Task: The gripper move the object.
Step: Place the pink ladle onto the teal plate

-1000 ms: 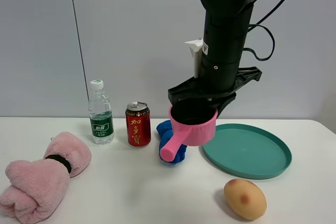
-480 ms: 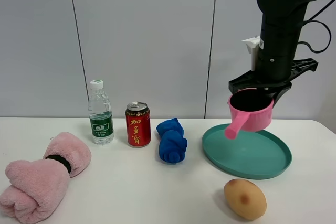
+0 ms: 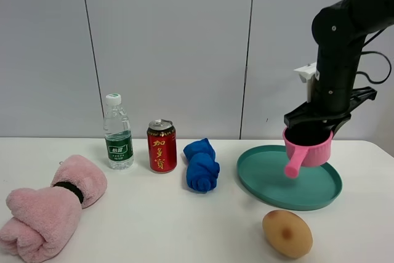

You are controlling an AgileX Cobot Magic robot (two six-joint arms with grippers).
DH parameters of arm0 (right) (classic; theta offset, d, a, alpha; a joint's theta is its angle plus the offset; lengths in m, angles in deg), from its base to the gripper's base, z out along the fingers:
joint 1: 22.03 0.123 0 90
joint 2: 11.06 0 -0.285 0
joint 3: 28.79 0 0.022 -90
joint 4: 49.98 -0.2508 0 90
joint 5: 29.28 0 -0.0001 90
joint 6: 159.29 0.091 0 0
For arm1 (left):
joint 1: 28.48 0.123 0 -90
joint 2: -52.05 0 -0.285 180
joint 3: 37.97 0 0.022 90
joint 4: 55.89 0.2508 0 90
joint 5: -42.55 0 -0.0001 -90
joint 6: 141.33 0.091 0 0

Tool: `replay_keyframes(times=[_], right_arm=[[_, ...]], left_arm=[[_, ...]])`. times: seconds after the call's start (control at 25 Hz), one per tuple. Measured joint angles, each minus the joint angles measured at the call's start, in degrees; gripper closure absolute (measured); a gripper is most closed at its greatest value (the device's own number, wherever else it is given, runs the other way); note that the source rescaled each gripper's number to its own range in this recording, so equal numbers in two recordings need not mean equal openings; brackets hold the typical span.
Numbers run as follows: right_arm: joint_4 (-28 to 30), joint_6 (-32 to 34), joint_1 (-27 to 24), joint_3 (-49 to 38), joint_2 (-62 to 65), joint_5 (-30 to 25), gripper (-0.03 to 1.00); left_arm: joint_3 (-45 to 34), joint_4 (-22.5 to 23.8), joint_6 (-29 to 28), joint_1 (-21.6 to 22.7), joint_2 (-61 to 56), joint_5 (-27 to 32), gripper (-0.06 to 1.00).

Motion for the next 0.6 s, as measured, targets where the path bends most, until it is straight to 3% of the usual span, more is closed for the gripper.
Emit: replay_keyframes(times=[0.24,0.6], right_arm=[[-2.9,3.6,-0.2,0.0,-5.8,9.0,0.97],[-6.4,5.3,-0.2,0.0,-10.8,9.7,0.97]], left_arm=[[0.0,0.0,0.0,0.0,0.0,0.0,-0.06],[0.0,0.0,0.0,0.0,0.0,0.0,-0.06]])
